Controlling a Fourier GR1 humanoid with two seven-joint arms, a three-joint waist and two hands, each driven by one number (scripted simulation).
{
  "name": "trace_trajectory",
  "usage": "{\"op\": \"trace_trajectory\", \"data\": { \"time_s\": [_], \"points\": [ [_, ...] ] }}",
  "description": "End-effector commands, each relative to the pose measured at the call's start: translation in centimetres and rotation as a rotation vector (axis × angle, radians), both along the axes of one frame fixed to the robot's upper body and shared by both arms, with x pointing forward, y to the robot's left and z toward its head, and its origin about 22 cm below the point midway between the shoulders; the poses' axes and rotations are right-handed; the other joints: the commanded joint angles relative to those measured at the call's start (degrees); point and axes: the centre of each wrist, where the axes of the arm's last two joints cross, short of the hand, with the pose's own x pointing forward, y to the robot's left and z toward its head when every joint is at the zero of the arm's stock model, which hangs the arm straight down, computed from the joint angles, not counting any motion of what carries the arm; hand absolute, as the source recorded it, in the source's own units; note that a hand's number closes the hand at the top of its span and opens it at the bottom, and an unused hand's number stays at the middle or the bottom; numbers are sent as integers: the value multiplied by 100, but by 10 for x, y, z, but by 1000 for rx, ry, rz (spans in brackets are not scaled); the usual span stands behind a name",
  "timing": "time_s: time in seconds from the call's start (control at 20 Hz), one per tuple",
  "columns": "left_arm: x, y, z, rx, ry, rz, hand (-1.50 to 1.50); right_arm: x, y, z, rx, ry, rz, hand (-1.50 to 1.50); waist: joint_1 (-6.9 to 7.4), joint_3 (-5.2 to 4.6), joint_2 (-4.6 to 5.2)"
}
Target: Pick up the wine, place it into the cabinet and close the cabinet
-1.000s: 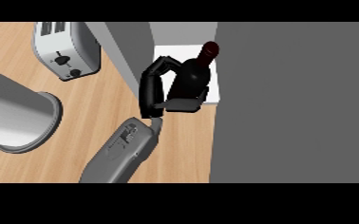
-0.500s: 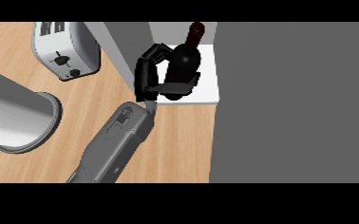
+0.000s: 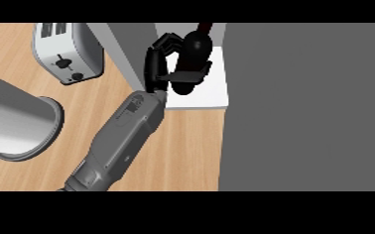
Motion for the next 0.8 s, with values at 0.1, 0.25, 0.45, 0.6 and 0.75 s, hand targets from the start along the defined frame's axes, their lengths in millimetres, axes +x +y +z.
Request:
{"op": "trace_trajectory", "data": {
  "time_s": [0.1,0.25,0.45,0.6,0.75],
  "points": [
    [16,-2,0,73,-34,40,150,-18,0,11,35,-45,68,-150,-47,0,16],
    [24,7,-3,82,-87,60,150,-26,1,6,27,-31,62,-150,-82,0,28],
    [29,16,-7,76,-115,104,150,-14,4,8,35,-40,76,-150,-37,-2,32],
    [33,5,2,81,-91,94,150,-8,7,4,50,-36,58,-150,-51,-1,29],
    [37,8,1,81,-88,117,150,-23,7,3,45,-40,69,-150,-132,-1,42]
  ]
}}
